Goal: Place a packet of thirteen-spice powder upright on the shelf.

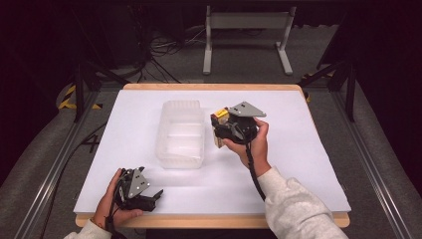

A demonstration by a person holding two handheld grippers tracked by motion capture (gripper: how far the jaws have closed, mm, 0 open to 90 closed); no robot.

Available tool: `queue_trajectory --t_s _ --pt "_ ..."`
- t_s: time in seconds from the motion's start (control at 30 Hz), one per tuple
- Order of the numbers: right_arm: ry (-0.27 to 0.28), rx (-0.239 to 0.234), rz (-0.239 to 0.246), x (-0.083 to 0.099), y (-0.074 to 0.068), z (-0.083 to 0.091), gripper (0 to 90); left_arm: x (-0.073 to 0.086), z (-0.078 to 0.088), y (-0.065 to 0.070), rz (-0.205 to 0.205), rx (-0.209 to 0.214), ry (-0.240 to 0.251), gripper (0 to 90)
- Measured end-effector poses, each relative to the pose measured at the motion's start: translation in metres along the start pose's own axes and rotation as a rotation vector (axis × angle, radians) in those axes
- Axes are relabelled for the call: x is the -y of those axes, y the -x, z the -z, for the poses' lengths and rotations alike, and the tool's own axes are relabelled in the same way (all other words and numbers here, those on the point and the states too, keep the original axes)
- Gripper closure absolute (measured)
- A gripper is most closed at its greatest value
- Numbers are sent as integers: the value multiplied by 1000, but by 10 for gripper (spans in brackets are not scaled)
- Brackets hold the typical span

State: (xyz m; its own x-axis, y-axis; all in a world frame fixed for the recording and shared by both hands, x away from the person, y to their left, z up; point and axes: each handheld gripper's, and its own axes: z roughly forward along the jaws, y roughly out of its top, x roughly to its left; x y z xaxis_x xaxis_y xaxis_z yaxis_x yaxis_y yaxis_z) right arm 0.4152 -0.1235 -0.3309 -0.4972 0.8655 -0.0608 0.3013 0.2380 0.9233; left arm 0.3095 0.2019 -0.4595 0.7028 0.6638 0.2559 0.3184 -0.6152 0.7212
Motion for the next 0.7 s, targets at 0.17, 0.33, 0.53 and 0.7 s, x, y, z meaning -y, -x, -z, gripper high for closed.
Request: queue_trajectory --t_s 0.17,0.33,0.53,0.7 --pt "13 -4 -39 -10 -10 -21 326 1 0 0 -2 2 4 51" --pt "23 -2 -58 -16 -22 -34 326 1 1 0 -1 3 7 51" --pt "26 6 -57 -20 -39 -46 326 2 2 0 2 2 6 51" --pt "22 33 -80 -23 -44 -57 326 1 2 0 -6 5 10 51"
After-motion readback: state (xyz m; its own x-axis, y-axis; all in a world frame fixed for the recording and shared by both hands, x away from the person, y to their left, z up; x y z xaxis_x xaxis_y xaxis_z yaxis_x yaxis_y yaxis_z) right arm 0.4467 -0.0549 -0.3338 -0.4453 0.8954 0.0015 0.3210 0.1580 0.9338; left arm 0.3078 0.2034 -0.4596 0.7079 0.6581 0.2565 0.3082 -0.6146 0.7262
